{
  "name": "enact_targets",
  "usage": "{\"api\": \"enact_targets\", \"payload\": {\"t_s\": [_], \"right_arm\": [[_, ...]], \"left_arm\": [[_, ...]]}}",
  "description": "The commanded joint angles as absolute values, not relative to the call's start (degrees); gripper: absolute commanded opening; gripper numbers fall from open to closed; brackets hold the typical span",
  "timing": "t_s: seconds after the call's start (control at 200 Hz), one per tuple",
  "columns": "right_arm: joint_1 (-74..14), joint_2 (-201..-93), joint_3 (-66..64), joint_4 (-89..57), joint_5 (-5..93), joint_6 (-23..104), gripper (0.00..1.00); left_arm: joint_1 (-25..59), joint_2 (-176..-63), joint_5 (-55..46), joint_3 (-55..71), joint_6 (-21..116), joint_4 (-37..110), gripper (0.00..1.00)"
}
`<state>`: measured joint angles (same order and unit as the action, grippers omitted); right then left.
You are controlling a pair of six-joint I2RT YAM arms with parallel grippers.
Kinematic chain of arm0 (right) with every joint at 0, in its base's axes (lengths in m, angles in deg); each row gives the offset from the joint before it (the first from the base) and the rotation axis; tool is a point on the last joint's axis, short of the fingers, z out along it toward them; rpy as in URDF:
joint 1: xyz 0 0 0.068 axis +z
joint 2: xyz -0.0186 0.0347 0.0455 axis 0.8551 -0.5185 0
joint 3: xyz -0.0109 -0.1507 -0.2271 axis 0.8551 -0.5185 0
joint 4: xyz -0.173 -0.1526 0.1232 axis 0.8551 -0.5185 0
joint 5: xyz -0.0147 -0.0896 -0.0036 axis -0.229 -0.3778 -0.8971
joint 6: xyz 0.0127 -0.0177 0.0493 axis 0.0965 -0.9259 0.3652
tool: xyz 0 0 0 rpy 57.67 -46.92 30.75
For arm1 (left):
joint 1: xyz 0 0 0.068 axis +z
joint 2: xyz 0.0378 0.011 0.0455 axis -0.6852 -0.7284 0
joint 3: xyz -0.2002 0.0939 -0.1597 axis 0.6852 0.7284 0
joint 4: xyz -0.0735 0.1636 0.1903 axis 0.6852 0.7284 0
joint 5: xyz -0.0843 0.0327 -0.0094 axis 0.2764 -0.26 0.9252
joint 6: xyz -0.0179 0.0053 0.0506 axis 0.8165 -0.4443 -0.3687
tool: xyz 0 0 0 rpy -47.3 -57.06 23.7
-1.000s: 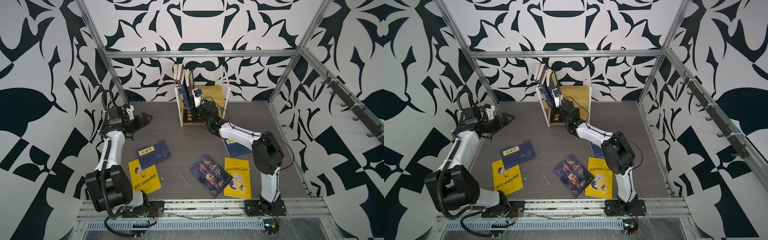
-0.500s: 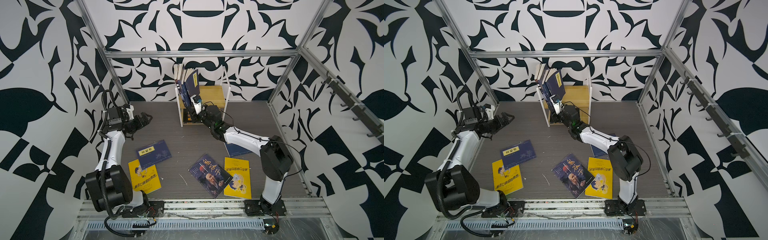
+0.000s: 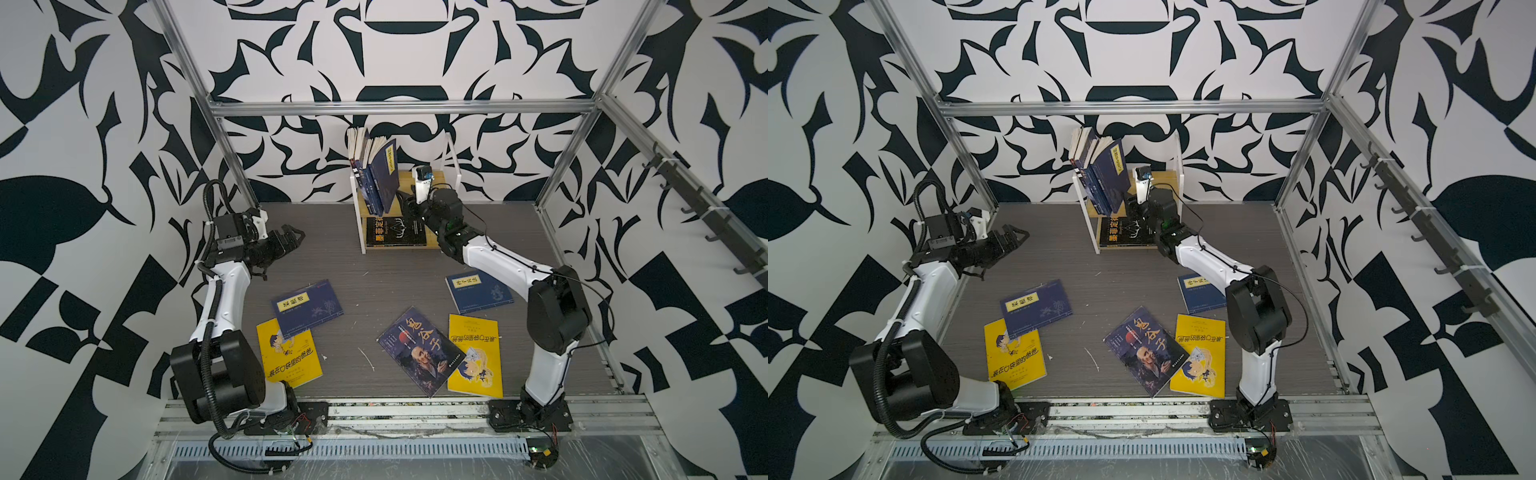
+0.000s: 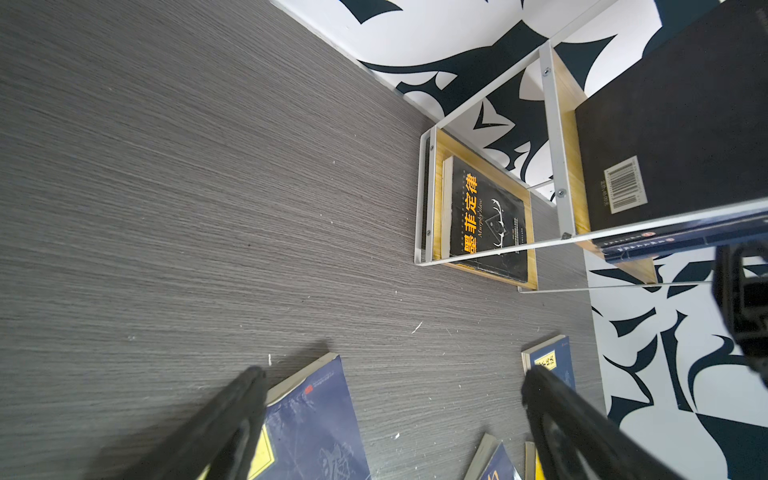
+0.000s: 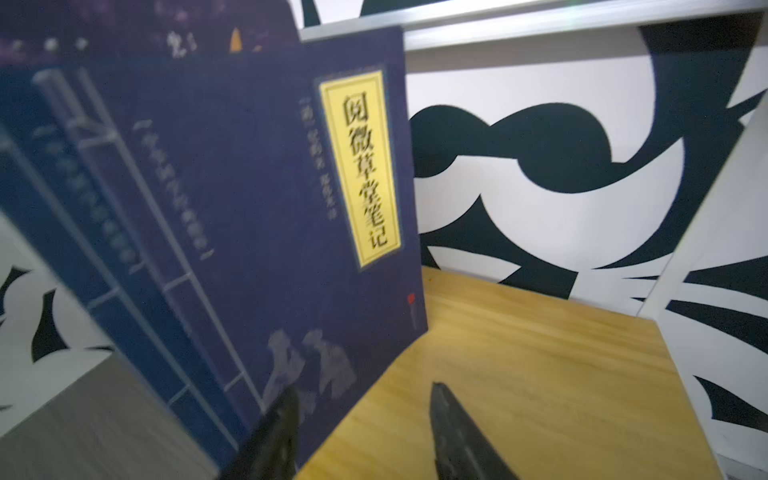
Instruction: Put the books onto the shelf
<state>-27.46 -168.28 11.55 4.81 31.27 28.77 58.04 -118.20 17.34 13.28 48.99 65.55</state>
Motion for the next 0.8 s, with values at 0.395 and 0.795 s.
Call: {"api": "enact_targets", "payload": {"t_s": [0.395, 0.795], "right_arm": [[-30.91, -188.51, 43.98, -8.55, 20.58, 28.17, 0.0], [-35.77, -199.77, 57.83, -9.29, 39.49, 28.37, 0.0]], "left_arm": [[58.37, -116.83, 18.23, 12.72, 48.5, 65.61, 1.0], [58.37, -116.59, 18.26, 12.98, 48.57, 65.34, 1.0]]}}
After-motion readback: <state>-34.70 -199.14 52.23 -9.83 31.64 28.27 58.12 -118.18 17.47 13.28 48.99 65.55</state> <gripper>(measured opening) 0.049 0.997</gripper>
